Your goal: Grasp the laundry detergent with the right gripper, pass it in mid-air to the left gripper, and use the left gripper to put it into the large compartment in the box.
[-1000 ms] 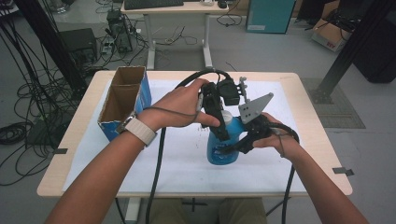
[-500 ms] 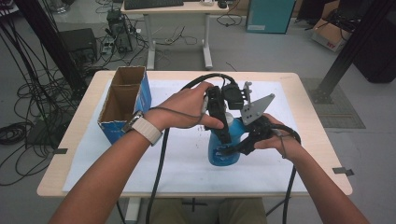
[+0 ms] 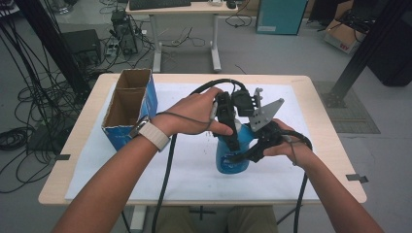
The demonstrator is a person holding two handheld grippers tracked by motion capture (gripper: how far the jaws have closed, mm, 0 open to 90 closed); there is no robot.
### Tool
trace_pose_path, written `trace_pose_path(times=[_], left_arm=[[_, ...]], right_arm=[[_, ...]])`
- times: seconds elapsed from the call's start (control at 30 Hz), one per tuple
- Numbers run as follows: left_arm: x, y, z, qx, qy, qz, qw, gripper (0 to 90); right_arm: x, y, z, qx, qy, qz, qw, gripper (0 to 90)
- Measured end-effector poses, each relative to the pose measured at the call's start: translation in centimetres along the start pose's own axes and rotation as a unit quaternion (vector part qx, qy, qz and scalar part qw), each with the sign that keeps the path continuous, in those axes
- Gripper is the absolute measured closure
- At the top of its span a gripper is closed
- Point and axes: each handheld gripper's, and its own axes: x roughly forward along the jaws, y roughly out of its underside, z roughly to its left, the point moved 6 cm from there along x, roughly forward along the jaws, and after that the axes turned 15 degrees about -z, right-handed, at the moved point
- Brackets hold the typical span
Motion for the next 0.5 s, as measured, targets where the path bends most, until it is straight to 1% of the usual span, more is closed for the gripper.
trace_pose_path(times=[0.13, 0.2, 0.23, 0.3, 0.33, 0.37, 0.43, 0.5], left_arm=[[0.05, 0.1, -0.14, 0.002, 0.003, -0.001, 1.0, 27.8], [0.08, 0.19, -0.07, 0.009, 0.002, 0.003, 1.0, 30.0], [0.1, 0.22, -0.25, 0.002, 0.009, 0.002, 1.0, 30.9], [0.15, 0.28, -0.32, 0.005, 0.008, 0.003, 0.9999, 32.9], [0.13, 0.29, -0.33, 0.006, 0.011, 0.005, 0.9999, 34.1], [0.14, 0.3, -0.33, 0.008, 0.01, 0.004, 0.9999, 34.8], [0.15, 0.34, -0.44, 0.006, 0.014, 0.006, 0.9999, 36.5], [0.14, 0.35, -0.37, 0.011, 0.011, 0.004, 0.9999, 36.7]], right_arm=[[0.14, 0.04, 0.05, 0.002, -0.003, 0.001, 1.0, 42.4], [0.17, 0.05, 0.1, 0.005, -0.004, 0.001, 1.0, 42.4], [0.21, 0.08, 0.12, 0.006, -0.005, 0.002, 1.0, 42.4], [0.28, 0.13, 0.16, 0.009, -0.006, 0.002, 0.9999, 42.4], [0.31, 0.21, -0.04, -0.001, -0.002, 0.004, 1.0, 42.4], [0.33, 0.22, -0.04, -0.001, -0.002, 0.004, 1.0, 42.4], [0.36, 0.26, 0.01, 0.0, -0.003, 0.005, 1.0, 42.4], [0.36, 0.26, 0.01, 0.001, -0.003, 0.005, 1.0, 42.4]])
